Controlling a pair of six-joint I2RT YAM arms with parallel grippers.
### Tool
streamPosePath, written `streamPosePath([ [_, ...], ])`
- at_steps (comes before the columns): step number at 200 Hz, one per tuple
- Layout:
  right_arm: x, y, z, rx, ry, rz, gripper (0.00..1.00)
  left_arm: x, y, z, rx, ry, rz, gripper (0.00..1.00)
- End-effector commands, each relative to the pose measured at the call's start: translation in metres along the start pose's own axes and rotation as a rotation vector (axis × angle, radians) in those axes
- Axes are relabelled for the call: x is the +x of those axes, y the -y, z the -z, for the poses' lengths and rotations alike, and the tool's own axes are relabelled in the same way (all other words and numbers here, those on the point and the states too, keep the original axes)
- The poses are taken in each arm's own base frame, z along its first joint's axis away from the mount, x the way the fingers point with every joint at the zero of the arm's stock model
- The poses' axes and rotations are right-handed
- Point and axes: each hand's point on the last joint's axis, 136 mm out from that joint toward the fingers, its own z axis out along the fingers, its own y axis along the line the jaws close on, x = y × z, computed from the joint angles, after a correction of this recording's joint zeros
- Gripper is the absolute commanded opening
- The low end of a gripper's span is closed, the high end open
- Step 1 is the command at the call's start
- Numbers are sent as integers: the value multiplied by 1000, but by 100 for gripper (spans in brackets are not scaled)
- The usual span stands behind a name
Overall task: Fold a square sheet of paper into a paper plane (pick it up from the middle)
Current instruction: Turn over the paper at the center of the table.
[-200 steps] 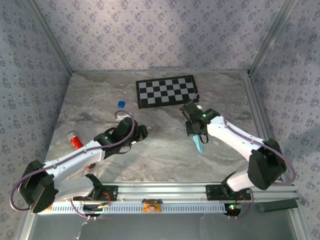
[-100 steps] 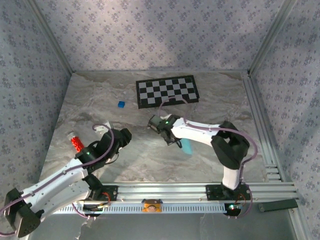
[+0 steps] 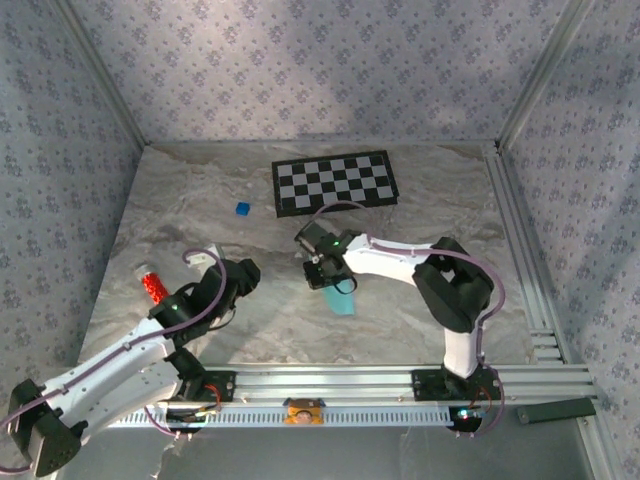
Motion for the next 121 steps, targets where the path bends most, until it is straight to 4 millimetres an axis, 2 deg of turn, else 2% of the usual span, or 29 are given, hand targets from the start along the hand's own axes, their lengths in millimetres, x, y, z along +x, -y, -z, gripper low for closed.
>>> streamPosePath([
  [1,-16,-33,27,-311,60,-74,37,-2,6,-1,-1,-16,-16,59],
  [22,-25,-33,50,-438,115,-121,49,5,13,-7,-6,-62,-47,59],
  [40,-30,-21,64,-473,154,-154,49,11,21,-15,-9,-108,-77,59],
  [81,-21,42,74,-475,208,-320,27,37,52,-38,38,-262,-145,55],
  [97,-12,54,74,-520,197,-355,23,50,65,-50,90,-335,-107,52],
  [121,1,60,68,-552,142,-365,14,61,78,-62,147,-389,-61,50],
])
